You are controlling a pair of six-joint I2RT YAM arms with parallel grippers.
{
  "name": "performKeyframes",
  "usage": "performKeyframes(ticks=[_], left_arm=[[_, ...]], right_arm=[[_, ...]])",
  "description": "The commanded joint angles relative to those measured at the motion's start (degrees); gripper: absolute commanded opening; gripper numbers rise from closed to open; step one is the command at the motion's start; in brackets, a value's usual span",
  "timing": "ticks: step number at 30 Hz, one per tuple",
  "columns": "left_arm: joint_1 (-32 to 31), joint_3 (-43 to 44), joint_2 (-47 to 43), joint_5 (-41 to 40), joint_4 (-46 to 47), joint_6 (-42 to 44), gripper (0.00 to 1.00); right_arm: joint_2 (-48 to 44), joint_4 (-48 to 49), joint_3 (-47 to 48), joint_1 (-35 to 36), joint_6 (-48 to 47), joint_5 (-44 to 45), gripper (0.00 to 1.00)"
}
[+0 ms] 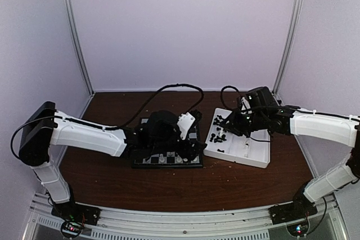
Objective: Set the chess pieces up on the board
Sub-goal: Pick up the chess piece from the storage box.
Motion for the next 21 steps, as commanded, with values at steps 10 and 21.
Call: performKeyframes(ticks=[10,21], left_arm=[[-0.2,5.0,3.3,6.5,8.0,2.3,0.79],[-0.2,6.9,3.5,4.5,4.1,2.2,0.60]], right_arm=[[-1.7,11.4,-2.1,4.8,1.3,-4.1,0.19],[-2.0,12.6,-1.9,5.9,1.7,-6.4,0.19]])
